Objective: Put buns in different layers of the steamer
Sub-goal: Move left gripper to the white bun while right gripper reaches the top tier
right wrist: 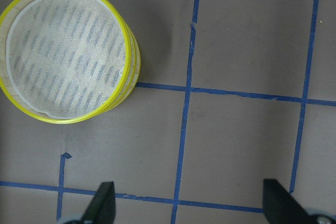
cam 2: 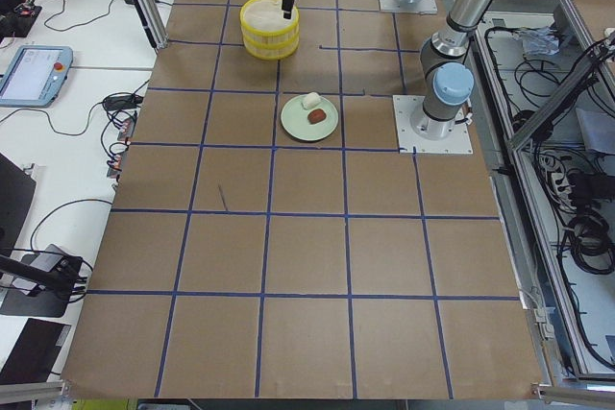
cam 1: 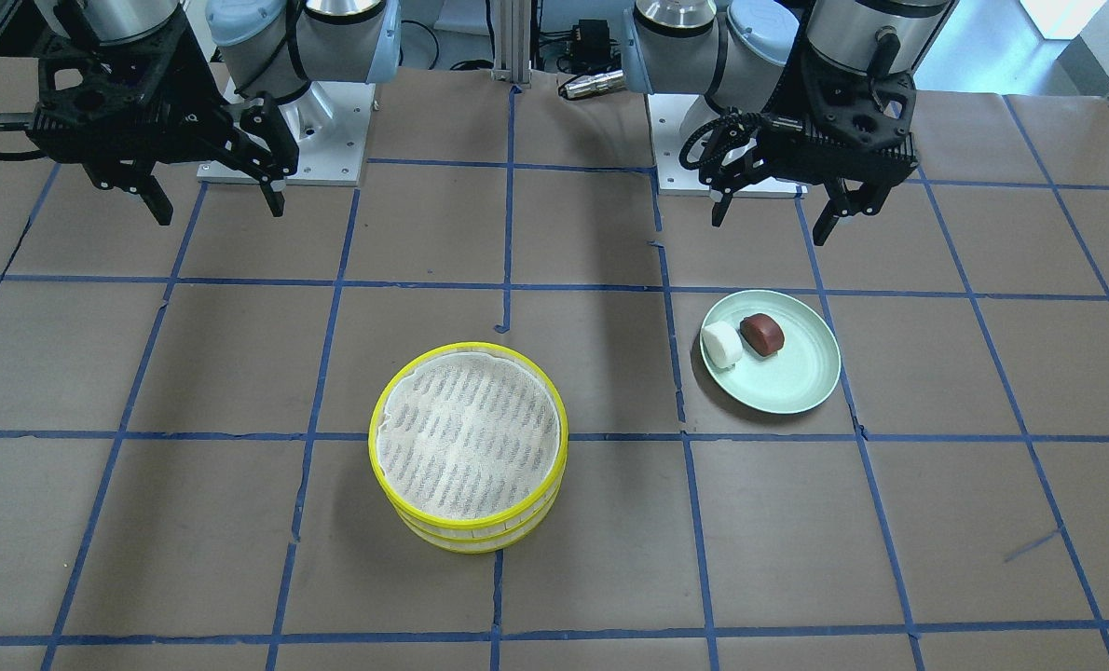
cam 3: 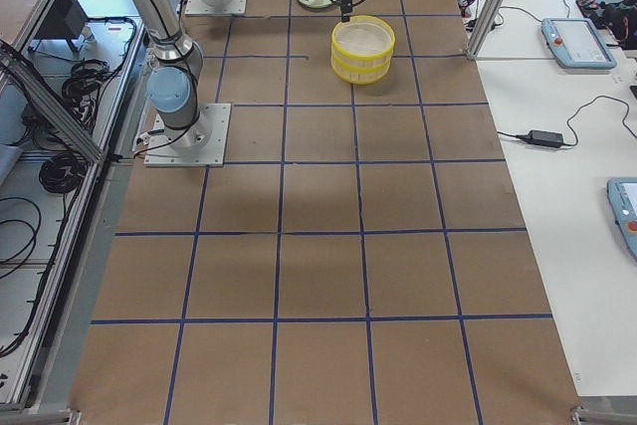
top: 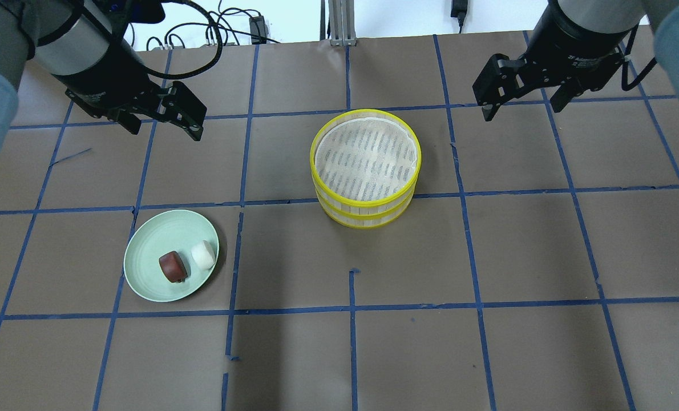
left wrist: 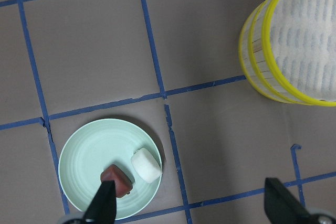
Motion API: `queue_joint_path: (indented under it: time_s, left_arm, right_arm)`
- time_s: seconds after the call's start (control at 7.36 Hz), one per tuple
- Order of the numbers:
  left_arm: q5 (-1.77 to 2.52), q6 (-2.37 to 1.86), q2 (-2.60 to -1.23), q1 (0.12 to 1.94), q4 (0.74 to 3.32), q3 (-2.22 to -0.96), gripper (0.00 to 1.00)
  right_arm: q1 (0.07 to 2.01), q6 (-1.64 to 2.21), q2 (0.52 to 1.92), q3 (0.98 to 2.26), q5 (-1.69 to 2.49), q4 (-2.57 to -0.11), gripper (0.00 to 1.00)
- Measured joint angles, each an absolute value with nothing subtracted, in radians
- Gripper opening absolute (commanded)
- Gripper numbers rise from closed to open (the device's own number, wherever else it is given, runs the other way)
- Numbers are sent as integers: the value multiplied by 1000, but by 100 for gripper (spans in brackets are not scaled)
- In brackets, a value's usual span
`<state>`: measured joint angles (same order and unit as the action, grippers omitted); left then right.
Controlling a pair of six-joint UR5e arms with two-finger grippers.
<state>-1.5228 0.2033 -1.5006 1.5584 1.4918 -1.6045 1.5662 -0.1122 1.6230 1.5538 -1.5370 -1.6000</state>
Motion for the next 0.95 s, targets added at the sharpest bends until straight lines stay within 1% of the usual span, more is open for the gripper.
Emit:
queue_joint_path:
  time_s: [0.54, 0.95]
  left_arm:
    - [-1524, 212, -1493, 1559, 1498, -1610, 100]
    - [-1546, 354, -1478, 1534, 1502, -1658, 100]
  right_arm:
    - [1566, -114, 1623, 1555, -1537, -1601, 100]
    - [1577, -121, 1594, 1540, -1537, -1613, 100]
